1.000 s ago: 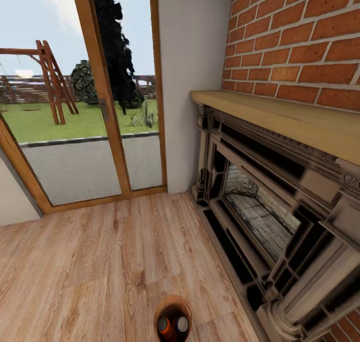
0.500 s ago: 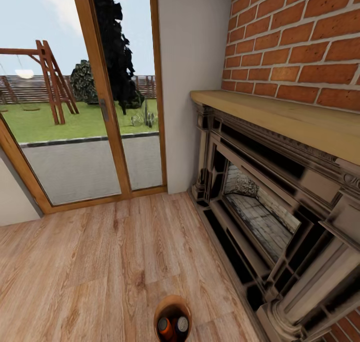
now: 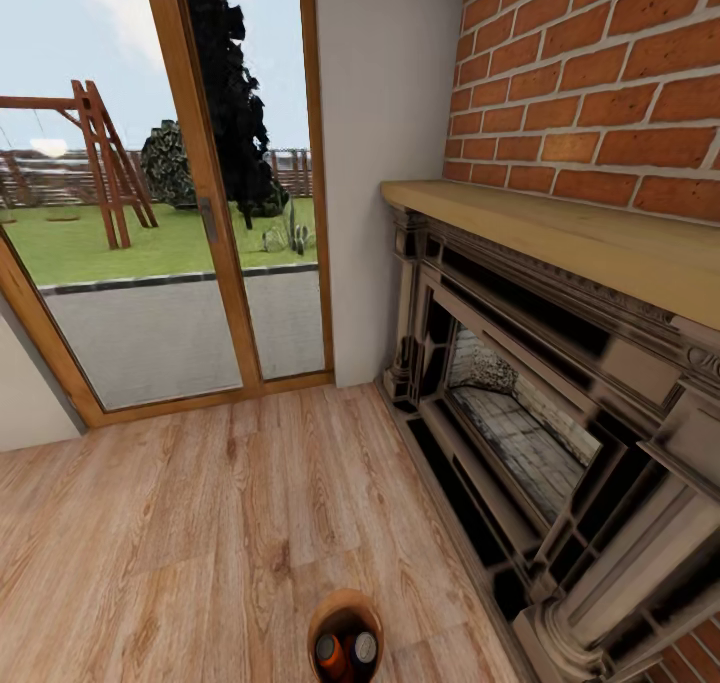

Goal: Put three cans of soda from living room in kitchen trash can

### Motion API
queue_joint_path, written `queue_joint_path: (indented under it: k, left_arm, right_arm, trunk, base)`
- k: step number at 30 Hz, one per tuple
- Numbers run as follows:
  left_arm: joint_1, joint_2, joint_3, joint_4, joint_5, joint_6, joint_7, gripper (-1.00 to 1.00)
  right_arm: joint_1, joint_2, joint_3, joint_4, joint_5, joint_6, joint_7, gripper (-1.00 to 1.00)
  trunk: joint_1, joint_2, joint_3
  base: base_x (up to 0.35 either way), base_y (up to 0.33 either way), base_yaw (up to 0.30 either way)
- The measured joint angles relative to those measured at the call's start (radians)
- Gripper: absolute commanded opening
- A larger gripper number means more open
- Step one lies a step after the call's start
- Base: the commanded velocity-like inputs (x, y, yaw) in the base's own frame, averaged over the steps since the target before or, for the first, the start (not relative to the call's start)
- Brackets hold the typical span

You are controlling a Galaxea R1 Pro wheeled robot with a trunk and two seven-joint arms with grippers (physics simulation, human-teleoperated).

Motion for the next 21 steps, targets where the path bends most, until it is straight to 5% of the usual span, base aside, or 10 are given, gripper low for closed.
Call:
queue_joint_path:
  k: [21]
  left_arm:
    - [0.000,0.000,0.000,0.000,0.000,0.000,0.000,1.00]
  right_arm:
    - [0.000,0.000,0.000,0.000,0.000,0.000,0.000,1.00]
  trunk:
    - [0.000,0.000,0.000]
  base:
    - [0.000,0.000,0.000]
